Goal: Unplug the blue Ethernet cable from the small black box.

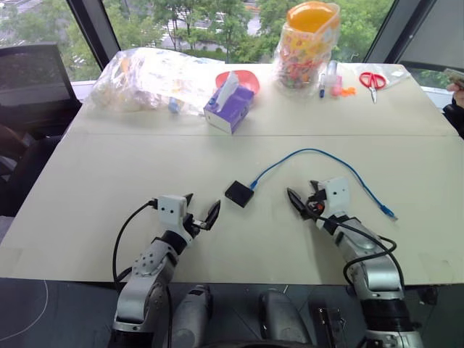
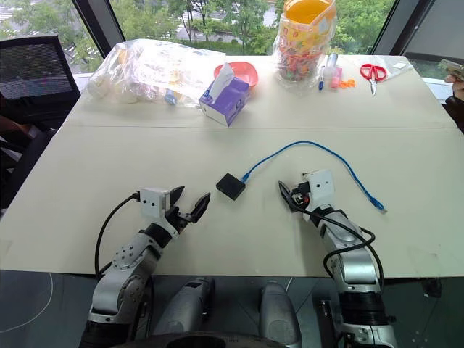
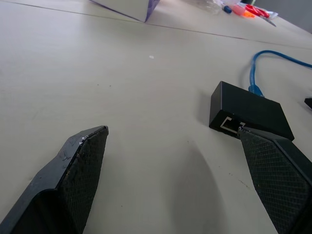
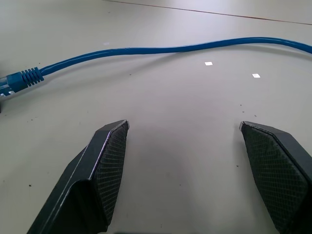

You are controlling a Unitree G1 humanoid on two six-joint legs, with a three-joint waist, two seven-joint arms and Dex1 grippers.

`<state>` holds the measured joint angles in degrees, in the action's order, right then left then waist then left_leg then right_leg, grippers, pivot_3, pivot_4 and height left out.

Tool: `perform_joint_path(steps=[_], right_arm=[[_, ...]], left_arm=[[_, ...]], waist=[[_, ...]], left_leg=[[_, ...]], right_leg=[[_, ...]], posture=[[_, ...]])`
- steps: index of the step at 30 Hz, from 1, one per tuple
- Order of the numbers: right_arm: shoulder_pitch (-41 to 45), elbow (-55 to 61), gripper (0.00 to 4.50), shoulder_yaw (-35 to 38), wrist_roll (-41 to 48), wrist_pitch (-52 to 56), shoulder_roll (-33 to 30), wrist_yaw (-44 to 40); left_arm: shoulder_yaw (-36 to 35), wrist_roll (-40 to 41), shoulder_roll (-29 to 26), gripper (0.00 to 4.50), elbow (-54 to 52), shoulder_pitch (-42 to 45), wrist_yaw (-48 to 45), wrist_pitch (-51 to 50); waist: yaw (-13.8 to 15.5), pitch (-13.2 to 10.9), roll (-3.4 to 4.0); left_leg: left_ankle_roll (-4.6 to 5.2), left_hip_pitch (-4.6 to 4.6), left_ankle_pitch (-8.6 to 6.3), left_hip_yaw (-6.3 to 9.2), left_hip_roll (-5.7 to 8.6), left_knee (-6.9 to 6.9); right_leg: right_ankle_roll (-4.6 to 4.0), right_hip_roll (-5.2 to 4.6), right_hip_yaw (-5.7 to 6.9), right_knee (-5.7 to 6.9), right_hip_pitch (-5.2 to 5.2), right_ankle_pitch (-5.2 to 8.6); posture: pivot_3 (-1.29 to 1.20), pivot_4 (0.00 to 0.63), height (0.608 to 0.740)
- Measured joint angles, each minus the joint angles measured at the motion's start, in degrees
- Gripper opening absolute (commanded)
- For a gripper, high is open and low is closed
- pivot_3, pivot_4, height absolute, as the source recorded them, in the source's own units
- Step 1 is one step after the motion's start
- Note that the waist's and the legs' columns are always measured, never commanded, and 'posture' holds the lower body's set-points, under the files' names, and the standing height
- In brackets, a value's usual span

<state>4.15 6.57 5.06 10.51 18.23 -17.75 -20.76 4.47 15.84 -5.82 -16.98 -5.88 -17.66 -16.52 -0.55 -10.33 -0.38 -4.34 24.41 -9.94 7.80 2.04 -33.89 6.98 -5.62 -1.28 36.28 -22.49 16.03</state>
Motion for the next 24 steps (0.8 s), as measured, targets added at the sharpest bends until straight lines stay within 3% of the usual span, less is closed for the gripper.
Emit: perform_joint_path(steps=[12, 24], right_arm=[[0.3, -0.2, 3.77, 0.4, 2.8, 1.5, -3.5, -6.1], [11.6, -1.2, 3.77, -5.2, 6.3, 5.8, -13.7, -21.9]], left_arm=[[-1.2, 2.5, -3.5, 4.45, -2.3, -1.4, -3.0, -2.1], [-6.3, 15.2, -15.7, 4.45, -7.6, -1.2, -12.5, -15.4]], waist=[[-0.1, 0.0, 0.01], [-0.4, -0.2, 0.23]], left_leg=[[0.00, 0.00, 0.00, 0.00, 0.00, 0.00], [0.02, 0.03, 0.00, -0.02, -0.02, -0.01]], right_leg=[[0.00, 0.00, 0.00, 0.00, -0.01, 0.00], [-0.01, 0.00, 0.00, 0.02, -0.08, -0.01]], posture=[[0.00, 0.150, 0.726], [0.00, 0.150, 0.726]])
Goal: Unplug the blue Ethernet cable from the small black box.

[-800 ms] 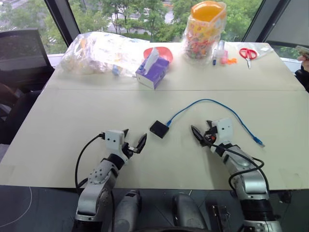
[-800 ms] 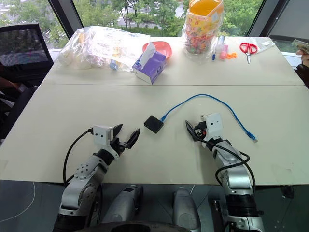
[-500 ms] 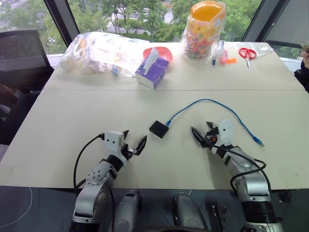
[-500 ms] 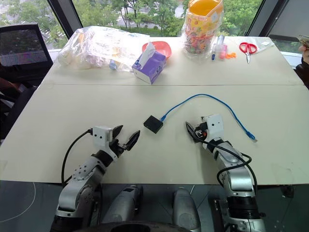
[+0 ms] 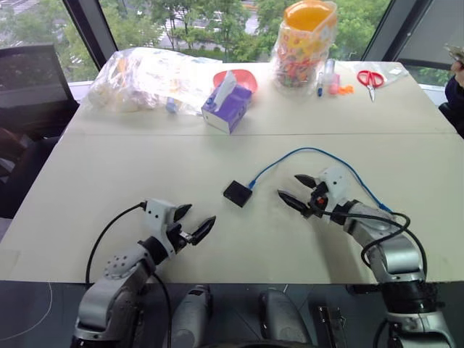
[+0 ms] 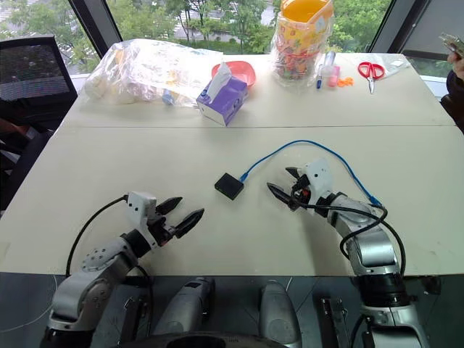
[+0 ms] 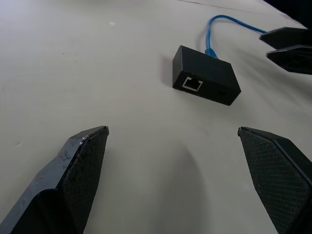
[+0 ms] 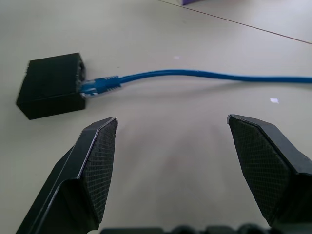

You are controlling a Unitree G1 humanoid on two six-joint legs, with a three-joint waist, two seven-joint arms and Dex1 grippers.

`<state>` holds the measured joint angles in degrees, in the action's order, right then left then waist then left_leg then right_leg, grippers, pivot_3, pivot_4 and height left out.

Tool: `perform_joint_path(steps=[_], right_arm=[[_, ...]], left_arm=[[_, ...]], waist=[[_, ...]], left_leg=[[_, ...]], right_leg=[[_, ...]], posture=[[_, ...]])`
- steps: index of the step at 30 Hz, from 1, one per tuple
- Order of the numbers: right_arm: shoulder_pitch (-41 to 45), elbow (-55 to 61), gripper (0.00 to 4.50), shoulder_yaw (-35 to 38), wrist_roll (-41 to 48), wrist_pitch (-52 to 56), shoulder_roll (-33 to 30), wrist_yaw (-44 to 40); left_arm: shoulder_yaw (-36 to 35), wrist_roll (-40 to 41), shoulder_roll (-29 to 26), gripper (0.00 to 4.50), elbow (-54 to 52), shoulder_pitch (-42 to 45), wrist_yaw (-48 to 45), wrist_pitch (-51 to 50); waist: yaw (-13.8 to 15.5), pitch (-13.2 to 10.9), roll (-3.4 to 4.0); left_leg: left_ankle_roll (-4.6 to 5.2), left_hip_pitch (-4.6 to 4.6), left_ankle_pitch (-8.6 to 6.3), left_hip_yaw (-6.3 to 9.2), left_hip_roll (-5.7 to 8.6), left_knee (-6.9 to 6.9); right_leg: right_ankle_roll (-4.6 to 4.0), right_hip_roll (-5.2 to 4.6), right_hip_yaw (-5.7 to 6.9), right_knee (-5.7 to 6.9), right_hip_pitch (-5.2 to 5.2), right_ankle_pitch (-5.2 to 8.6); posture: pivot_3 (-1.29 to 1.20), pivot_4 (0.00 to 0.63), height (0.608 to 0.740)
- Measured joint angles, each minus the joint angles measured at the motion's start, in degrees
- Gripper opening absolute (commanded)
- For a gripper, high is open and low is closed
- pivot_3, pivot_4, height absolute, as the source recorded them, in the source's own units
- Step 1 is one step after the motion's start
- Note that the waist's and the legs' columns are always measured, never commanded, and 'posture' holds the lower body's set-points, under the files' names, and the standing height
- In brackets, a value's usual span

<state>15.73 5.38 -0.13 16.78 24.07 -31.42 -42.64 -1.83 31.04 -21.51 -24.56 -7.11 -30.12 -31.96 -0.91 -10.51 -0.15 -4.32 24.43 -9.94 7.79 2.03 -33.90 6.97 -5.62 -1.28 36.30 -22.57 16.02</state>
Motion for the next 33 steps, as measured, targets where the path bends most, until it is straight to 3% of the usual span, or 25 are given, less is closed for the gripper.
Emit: perform_joint_path(steps=[4, 8, 13, 16, 22, 33], right_arm=[[15.6, -4.1, 3.77, -5.8, -3.5, -0.4, -7.6, -9.4], [25.4, -7.2, 3.77, -11.1, -6.1, -1.5, -8.8, -16.6], [44.8, -25.5, 3.77, -25.8, -17.8, -21.0, -6.4, -32.4], [52.7, -38.7, 3.77, -31.8, -26.3, -34.9, -2.0, -33.0], [59.7, -61.6, 3.77, -38.3, -36.9, -52.0, 6.2, -31.9], [64.1, -74.7, 3.77, -38.9, -43.4, -61.8, 13.6, -31.9]], left_arm=[[-2.8, 5.5, -5.0, 4.45, -0.2, 4.6, -4.2, -4.9], [-4.1, 8.1, -5.9, 4.45, -0.1, 5.7, -6.1, -6.3], [-4.0, 8.4, -6.1, 4.45, 1.1, 8.0, -6.2, -7.5], [-4.0, 8.4, -6.2, 4.45, 1.0, 8.2, -6.0, -7.6], [-4.9, 8.5, -6.2, 4.45, -1.9, 5.1, -4.4, -7.8], [-6.4, 9.1, -5.4, 4.45, -6.3, 0.9, 0.0, -7.5]], waist=[[-0.1, -0.2, 0.07], [-0.1, -0.2, 0.02], [-0.5, -0.4, 0.06], [-0.8, -0.4, -0.01], [-1.4, -0.5, -0.10], [-1.7, -0.5, -0.10]], left_leg=[[0.01, -0.02, 0.01, -0.03, -0.01, -0.03], [0.07, 0.03, -0.04, -0.03, -0.01, 0.14], [0.05, 0.02, -0.03, -0.12, 0.00, 0.19], [0.00, 0.00, 0.00, -0.11, 0.00, 0.19], [-0.09, 0.01, 0.05, -0.08, 0.02, 0.30], [-0.49, -0.13, 0.34, 0.01, 0.00, 0.62]], right_leg=[[-0.04, 0.00, 0.02, 0.02, -0.01, -0.05], [0.09, 0.00, 0.02, -0.02, -0.08, 0.01], [0.30, 0.01, -0.02, 0.01, -0.17, -0.10], [0.31, 0.02, -0.02, 0.01, -0.14, -0.11], [0.34, 0.02, -0.06, 0.10, -0.23, -0.14], [0.31, 0.08, -0.14, 0.98, -0.70, -0.12]], posture=[[0.00, 0.150, 0.726], [0.00, 0.150, 0.726], [0.00, 0.150, 0.726], [0.00, 0.150, 0.726], [0.00, 0.150, 0.726], [0.00, 0.150, 0.726]])
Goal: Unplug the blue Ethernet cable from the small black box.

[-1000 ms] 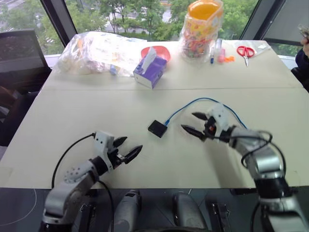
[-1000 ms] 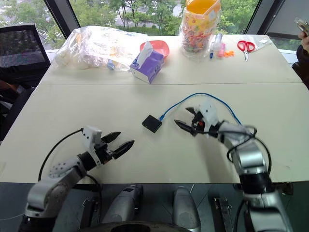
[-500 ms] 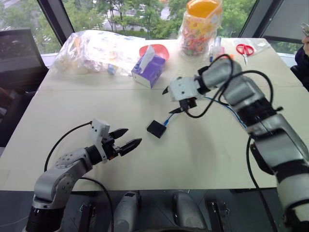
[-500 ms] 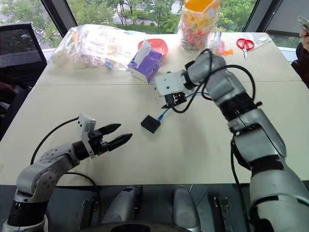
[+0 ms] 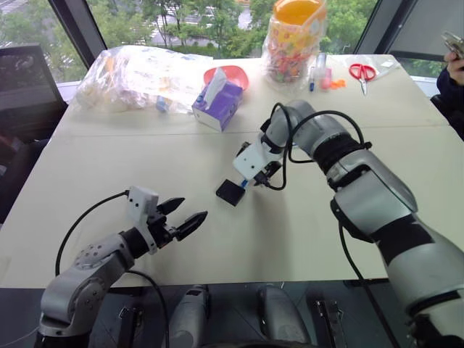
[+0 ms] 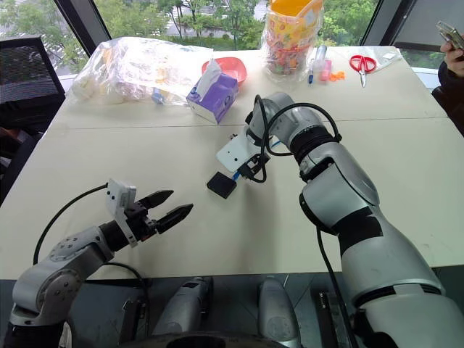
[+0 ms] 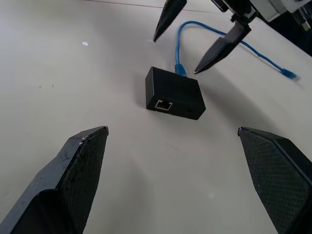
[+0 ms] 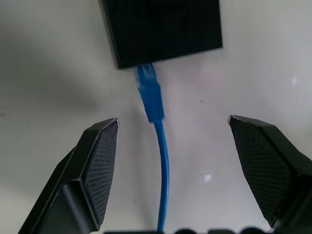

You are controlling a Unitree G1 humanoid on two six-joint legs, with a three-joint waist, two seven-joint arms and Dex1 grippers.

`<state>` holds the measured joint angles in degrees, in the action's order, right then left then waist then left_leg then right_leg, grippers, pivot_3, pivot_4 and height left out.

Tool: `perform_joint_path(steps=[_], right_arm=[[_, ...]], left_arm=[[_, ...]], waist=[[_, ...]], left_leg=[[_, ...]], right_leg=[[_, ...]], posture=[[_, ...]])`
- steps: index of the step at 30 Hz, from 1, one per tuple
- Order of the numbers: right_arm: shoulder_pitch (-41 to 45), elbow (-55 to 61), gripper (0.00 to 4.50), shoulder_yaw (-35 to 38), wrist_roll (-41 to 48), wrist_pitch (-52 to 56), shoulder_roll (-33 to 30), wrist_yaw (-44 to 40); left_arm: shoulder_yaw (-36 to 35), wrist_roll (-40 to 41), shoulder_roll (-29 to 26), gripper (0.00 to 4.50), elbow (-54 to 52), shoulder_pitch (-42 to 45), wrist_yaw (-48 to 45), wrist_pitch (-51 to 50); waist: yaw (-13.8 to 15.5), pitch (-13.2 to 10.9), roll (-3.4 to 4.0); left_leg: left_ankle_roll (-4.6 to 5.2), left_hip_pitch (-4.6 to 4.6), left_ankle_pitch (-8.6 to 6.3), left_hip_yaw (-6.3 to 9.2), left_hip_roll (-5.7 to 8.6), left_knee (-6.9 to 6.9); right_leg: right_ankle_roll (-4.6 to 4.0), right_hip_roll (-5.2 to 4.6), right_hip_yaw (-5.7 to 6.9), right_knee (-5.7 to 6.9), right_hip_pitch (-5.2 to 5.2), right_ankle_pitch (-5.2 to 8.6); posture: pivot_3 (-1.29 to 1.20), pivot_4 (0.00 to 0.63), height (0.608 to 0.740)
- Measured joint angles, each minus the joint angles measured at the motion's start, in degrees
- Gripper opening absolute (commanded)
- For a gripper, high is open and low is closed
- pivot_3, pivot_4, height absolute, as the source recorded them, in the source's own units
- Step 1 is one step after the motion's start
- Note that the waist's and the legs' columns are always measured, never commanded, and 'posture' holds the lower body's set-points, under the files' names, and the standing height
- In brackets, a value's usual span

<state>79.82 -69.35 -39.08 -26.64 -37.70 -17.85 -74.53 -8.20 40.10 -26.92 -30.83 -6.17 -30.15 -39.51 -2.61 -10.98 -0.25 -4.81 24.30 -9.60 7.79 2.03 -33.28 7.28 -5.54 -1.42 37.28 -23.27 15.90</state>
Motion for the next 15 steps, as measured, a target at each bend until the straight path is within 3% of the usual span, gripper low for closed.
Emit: perform_joint_path(steps=[8, 12, 15], right_arm=[[0.3, -1.9, 3.77, 0.0, -2.8, -1.4, 2.2, 1.7], [0.6, -2.8, 2.44, 0.1, -4.4, -1.3, 3.0, 2.0], [0.6, -3.5, 0.90, 0.0, -5.7, -0.5, 3.5, 2.2]], left_arm=[[-0.7, 0.0, 0.0, 4.45, -0.9, -0.9, 0.6, 0.3], [-0.8, 0.1, -0.3, 4.50, -1.1, -1.0, 0.4, 0.3], [-1.4, 0.7, -1.9, 4.50, -1.3, -1.1, -0.4, 0.1]], waist=[[-0.1, 0.0, 0.00], [-0.1, 0.0, 0.00], [-0.2, 0.0, -0.01]], left_leg=[[-0.02, -0.05, 0.03, 0.00, 0.00, 0.01], [-0.05, -0.14, 0.04, 0.01, 0.00, 0.01], [-0.06, -0.25, 0.05, 0.01, 0.00, 0.02]], right_leg=[[0.00, 0.01, -0.01, 0.04, 0.01, -0.01], [-0.01, 0.02, -0.02, 0.11, 0.05, 0.00], [-0.07, 0.02, -0.03, 0.16, 0.12, 0.02]], posture=[[0.00, 0.150, 0.726], [0.00, 0.150, 0.726], [0.00, 0.150, 0.726]])
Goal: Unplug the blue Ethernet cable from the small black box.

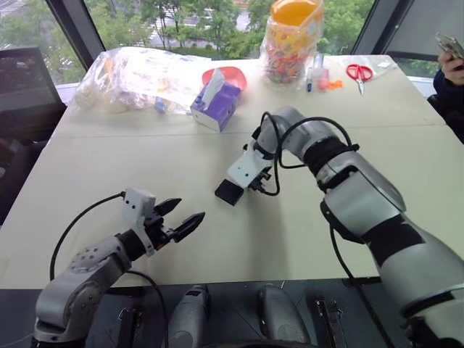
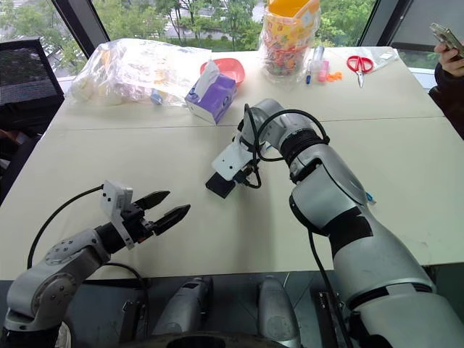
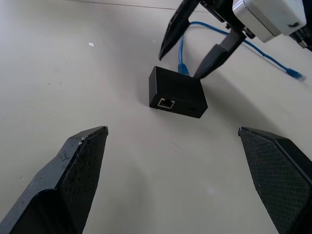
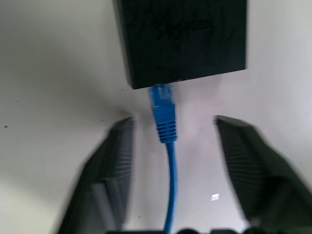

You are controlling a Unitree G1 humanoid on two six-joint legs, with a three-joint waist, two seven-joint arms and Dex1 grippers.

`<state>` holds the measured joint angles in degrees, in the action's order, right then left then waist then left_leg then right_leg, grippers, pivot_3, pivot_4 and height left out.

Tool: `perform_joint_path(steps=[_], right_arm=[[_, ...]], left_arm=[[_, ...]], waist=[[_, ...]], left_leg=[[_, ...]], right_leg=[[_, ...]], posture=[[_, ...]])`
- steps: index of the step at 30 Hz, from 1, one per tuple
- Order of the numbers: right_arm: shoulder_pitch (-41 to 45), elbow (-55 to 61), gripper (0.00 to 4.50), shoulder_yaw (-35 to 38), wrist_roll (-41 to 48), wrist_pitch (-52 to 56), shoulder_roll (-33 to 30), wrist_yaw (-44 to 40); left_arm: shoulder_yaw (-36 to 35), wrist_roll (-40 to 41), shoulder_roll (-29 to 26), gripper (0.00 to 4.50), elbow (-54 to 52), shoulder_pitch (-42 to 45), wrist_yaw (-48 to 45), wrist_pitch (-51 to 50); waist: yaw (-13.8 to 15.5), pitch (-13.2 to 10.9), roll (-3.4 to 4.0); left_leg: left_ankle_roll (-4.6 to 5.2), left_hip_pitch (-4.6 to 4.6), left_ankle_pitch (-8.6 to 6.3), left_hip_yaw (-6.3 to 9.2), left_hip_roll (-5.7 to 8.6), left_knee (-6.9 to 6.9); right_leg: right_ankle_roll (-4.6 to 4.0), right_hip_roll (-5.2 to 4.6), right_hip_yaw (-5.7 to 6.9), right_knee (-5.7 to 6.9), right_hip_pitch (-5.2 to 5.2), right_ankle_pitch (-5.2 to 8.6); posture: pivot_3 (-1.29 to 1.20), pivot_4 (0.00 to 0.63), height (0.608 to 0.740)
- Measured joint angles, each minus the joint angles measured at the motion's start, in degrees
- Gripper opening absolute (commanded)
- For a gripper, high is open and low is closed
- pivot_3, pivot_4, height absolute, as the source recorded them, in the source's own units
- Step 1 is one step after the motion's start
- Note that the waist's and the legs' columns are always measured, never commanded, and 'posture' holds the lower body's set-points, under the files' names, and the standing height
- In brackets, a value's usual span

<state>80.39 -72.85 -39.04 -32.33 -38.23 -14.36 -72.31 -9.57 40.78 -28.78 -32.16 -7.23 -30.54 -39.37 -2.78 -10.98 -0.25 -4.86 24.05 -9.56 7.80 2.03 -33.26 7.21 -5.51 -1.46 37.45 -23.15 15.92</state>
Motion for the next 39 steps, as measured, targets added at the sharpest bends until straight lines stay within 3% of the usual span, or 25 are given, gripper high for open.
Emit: perform_joint_path(steps=[2, 10, 17, 21, 27, 33, 39], right_arm=[[0.0, -0.5, 0.01, 0.0, -0.7, 0.3, 0.2, 0.4], [-0.3, -0.6, 0.01, 2.1, -0.4, 0.1, 0.3, 3.7], [-2.9, 7.2, 0.01, 7.5, -0.7, -2.9, -6.2, 29.1], [-14.9, 19.4, 0.01, 10.9, -1.5, -4.5, -13.2, 40.4], [-31.9, 41.0, 0.01, 15.4, -2.4, 1.5, -16.8, 46.8], [-36.0, 54.9, 0.01, 18.8, -3.1, 8.3, -16.9, 49.7], [-37.6, 59.6, 0.01, 19.3, -3.4, 10.4, -16.5, 50.4]], left_arm=[[-1.0, 0.7, -0.7, 4.50, 0.0, 0.0, -0.5, -0.2], [-5.9, 7.9, -0.5, 4.50, 3.1, 6.5, 0.7, -2.4], [-3.0, 10.2, 0.3, 4.50, 6.0, 17.0, 1.3, -4.2], [-1.8, 9.4, 0.7, 4.50, 11.1, 23.5, 1.6, -4.2], [-1.8, 9.8, -0.6, 4.50, 15.4, 29.4, -0.1, -5.9], [0.4, 9.6, -0.9, 4.50, 18.5, 32.6, -4.0, -6.7], [2.7, 8.2, -0.4, 4.50, 20.3, 34.6, -5.9, -6.7]], waist=[[-0.1, 0.0, 0.00], [0.0, 0.0, 0.00], [0.4, 0.0, -0.08], [0.7, 0.1, -0.25], [-0.2, 0.0, -0.26], [0.2, 0.0, -0.28], [0.4, 0.0, -0.32]], left_leg=[[0.00, -0.08, 0.00, 0.00, 0.00, 0.00], [0.01, -0.38, 0.01, 0.02, 0.00, 0.00], [-0.02, -0.33, 0.02, 0.05, 0.02, 0.04], [-0.01, -0.32, 0.03, 0.02, 0.03, 0.04], [0.00, -0.33, 0.03, -0.02, -0.01, 0.09], [0.03, -0.33, 0.06, -0.01, 0.00, 0.00], [0.05, -0.33, 0.07, -0.01, 0.01, 0.00]], right_leg=[[-0.12, 0.00, 0.00, 0.02, 0.07, 0.06], [-0.13, 0.01, -0.01, 0.02, 0.38, 0.07], [0.02, 0.00, 0.00, -0.05, 0.41, -0.01], [0.05, -0.01, -0.02, -0.12, 0.46, -0.01], [0.07, 0.01, -0.05, -0.03, 0.35, -0.02], [0.06, 0.01, -0.05, -0.06, 0.43, -0.02], [0.06, 0.00, -0.04, -0.13, 0.48, -0.02]], posture=[[0.00, 0.150, 0.726], [0.00, 0.150, 0.726], [0.00, 0.150, 0.726], [0.00, 0.150, 0.726], [0.00, 0.150, 0.726], [0.00, 0.150, 0.726], [0.00, 0.150, 0.726]])
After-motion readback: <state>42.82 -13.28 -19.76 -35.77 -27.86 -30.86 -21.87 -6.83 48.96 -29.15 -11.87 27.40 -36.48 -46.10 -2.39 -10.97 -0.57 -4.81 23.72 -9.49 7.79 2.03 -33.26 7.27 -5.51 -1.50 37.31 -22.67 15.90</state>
